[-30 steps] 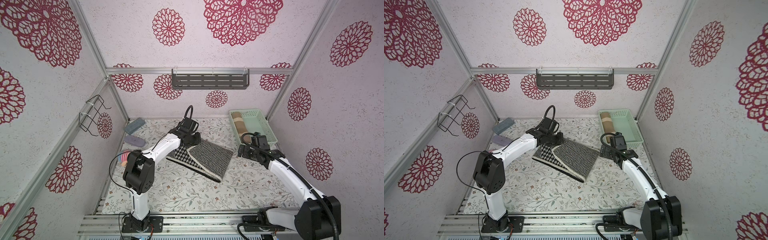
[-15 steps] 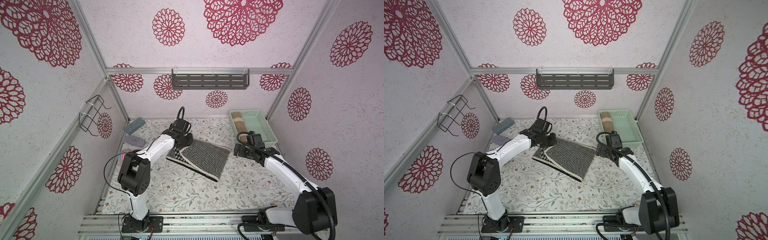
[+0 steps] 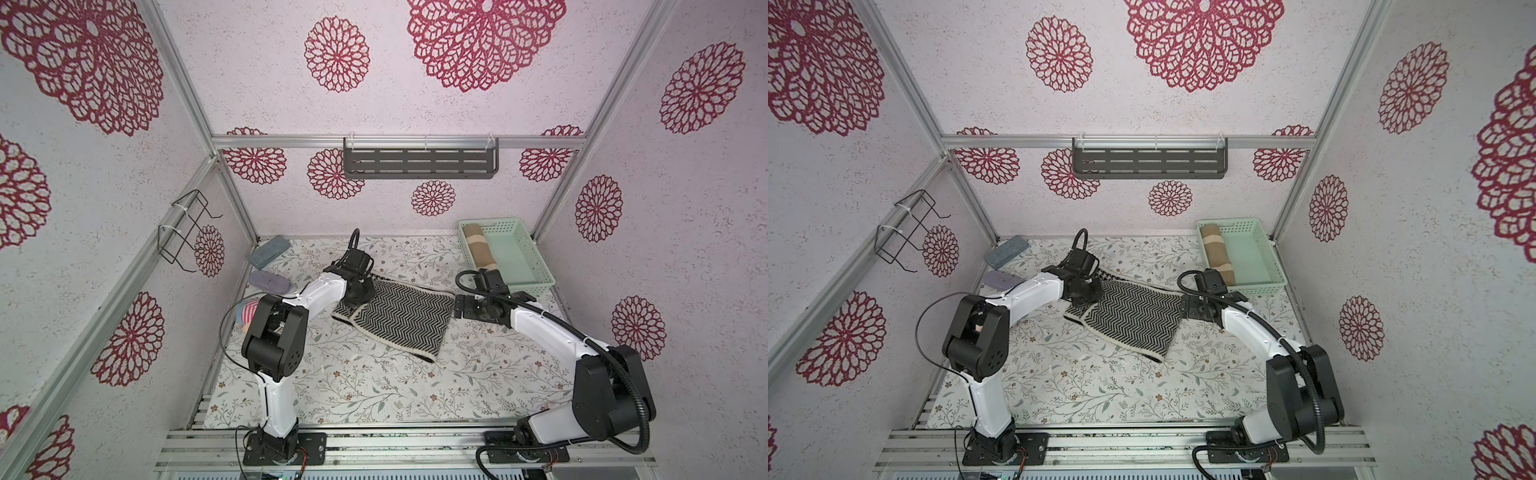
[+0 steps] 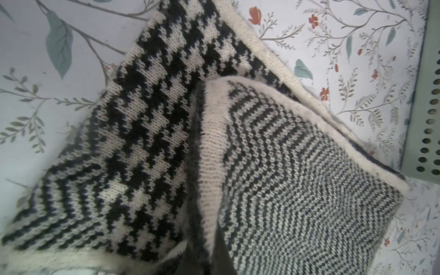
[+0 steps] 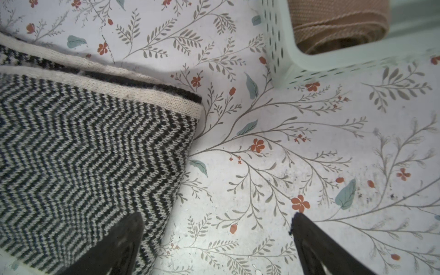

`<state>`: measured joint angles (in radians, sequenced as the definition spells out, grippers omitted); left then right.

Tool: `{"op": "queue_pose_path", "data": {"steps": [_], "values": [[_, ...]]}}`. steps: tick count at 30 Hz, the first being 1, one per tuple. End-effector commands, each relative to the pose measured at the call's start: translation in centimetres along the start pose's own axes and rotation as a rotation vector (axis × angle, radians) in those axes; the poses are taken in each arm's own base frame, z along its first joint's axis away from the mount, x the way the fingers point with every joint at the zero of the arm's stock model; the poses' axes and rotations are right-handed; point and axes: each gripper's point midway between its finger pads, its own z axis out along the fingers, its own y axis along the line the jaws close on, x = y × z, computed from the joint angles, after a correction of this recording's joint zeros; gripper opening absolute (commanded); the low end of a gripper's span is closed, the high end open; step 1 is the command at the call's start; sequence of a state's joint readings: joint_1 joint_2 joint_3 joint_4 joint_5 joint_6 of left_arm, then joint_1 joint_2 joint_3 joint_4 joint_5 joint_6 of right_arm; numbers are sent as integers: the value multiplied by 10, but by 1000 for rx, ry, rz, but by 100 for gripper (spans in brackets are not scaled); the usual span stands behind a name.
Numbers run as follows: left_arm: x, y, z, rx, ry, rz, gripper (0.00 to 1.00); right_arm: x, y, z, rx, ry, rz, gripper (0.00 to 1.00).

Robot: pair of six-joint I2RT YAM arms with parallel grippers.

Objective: Roll up the scarf and place it into the basket
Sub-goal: Fold the scarf at the center of the board.

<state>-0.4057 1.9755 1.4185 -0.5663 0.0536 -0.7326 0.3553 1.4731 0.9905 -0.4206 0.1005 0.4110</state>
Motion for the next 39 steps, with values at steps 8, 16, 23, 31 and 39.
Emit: {"op": "queue_pose_path", "data": {"steps": [8, 16, 23, 31, 39], "values": [[-11, 17, 12, -113, 25, -32, 2, -22, 14, -9, -4, -52, -13, 98], [-44, -44, -37, 59, -107, 99, 2, -27, 13, -12, 6, -74, -11, 98], [-44, -23, -23, -26, -83, 88, 2, -26, 17, -10, -11, -69, -8, 98], [-36, 16, 13, -124, -43, 4, 11, -17, 19, -2, -17, -46, -9, 99], [-38, 32, 25, -150, -1, -20, 68, -10, 22, 2, -19, -30, -12, 99]]}}
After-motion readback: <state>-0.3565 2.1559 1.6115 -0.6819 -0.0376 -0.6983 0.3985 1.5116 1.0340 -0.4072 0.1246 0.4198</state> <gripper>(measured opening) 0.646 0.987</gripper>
